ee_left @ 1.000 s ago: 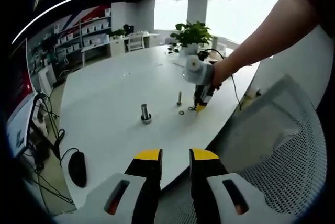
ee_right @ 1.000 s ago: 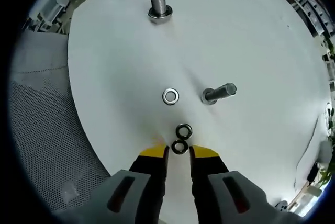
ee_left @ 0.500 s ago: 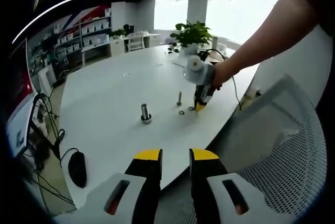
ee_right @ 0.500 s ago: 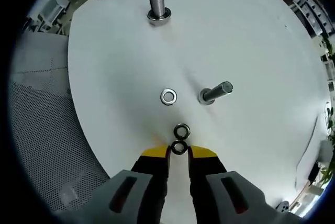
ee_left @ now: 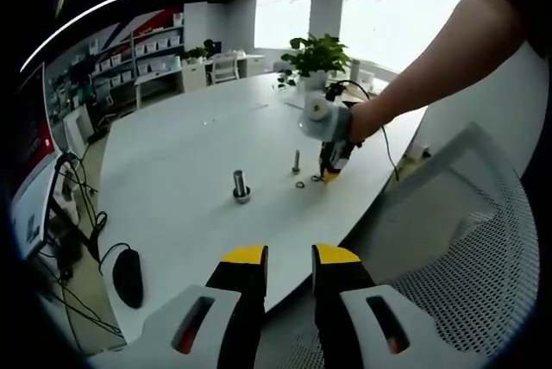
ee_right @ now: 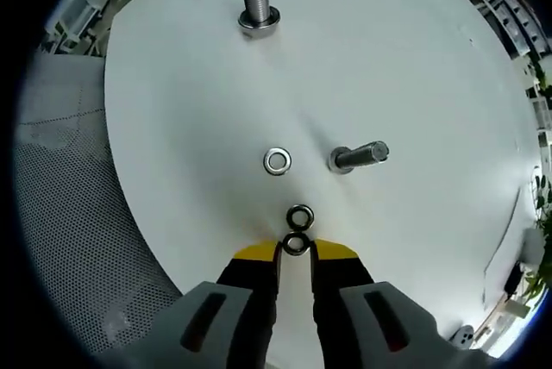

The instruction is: Place the washer onto the threaded stud by aligning its center hole with the stud, sliding it down to the base, and recovering from edge contact or off-axis alignment until the washer reaches the visible bottom stop.

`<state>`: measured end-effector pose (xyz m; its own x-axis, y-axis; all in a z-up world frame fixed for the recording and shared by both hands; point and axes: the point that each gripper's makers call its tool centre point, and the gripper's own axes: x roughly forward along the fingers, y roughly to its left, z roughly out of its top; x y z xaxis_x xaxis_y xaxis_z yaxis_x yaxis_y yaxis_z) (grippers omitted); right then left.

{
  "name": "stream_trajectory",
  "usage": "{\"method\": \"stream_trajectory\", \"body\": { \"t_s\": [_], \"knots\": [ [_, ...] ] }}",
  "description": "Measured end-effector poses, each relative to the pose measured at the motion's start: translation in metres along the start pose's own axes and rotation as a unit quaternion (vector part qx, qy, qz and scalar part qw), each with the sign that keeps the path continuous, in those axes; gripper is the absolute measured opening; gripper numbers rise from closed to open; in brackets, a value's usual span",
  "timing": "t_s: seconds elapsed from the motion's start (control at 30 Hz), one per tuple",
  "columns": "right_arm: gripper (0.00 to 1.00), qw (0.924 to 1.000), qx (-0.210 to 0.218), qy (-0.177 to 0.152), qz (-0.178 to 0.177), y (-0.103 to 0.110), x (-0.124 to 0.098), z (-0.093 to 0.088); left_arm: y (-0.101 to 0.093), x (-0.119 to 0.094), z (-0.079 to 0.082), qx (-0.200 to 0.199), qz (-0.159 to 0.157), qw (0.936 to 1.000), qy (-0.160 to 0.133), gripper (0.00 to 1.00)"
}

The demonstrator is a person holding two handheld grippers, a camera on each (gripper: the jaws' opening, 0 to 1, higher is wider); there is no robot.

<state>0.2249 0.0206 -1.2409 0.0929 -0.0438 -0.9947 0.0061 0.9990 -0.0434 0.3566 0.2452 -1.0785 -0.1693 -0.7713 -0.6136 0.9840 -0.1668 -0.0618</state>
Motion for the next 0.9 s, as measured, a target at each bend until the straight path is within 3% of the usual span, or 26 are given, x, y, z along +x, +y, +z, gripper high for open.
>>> {"method": "stream_trajectory", "body": {
  "t_s": [0.1, 0.3, 0.43, 0.5, 0.57, 0.67, 0.83, 0.9],
  "knots": [
    [0.16, 0.9986, 0.049, -0.019, 0.005, 0.002, -0.004, 0.000, 0.000, 0.000, 0.000, -0.001, 0.001, 1.0000, -0.001, 0.18],
    [0.16, 0.9988, 0.024, -0.040, -0.012, 0.007, -0.007, -0.001, 0.001, 0.000, 0.000, -0.001, 0.001, 1.0000, -0.001, 0.18],
    [0.15, 0.9991, 0.013, -0.036, -0.016, 0.005, -0.003, 0.003, 0.002, 0.000, 0.000, 0.000, 0.001, 1.0000, 0.000, 0.18],
    [0.15, 0.9985, 0.042, -0.035, -0.011, -0.008, 0.007, 0.004, 0.002, 0.000, 0.000, 0.000, 0.001, 1.0000, 0.000, 0.18],
    [0.15, 0.9986, 0.037, -0.035, -0.012, 0.000, -0.002, 0.003, 0.002, 0.001, -0.001, 0.000, 0.001, 1.0000, 0.000, 0.18],
    [0.15, 0.9988, 0.032, -0.034, -0.017, -0.002, 0.003, 0.003, 0.001, 0.001, -0.001, 0.000, 0.000, 1.0000, 0.001, 0.18],
    [0.15, 0.9949, 0.071, -0.068, -0.021, 0.002, -0.004, 0.001, 0.001, 0.000, -0.001, -0.001, 0.002, 1.0000, 0.001, 0.18],
    [0.15, 0.9934, 0.078, -0.081, -0.023, -0.005, 0.003, 0.001, 0.002, 0.000, -0.001, -0.001, 0.002, 1.0000, 0.002, 0.18]
  ]
}}
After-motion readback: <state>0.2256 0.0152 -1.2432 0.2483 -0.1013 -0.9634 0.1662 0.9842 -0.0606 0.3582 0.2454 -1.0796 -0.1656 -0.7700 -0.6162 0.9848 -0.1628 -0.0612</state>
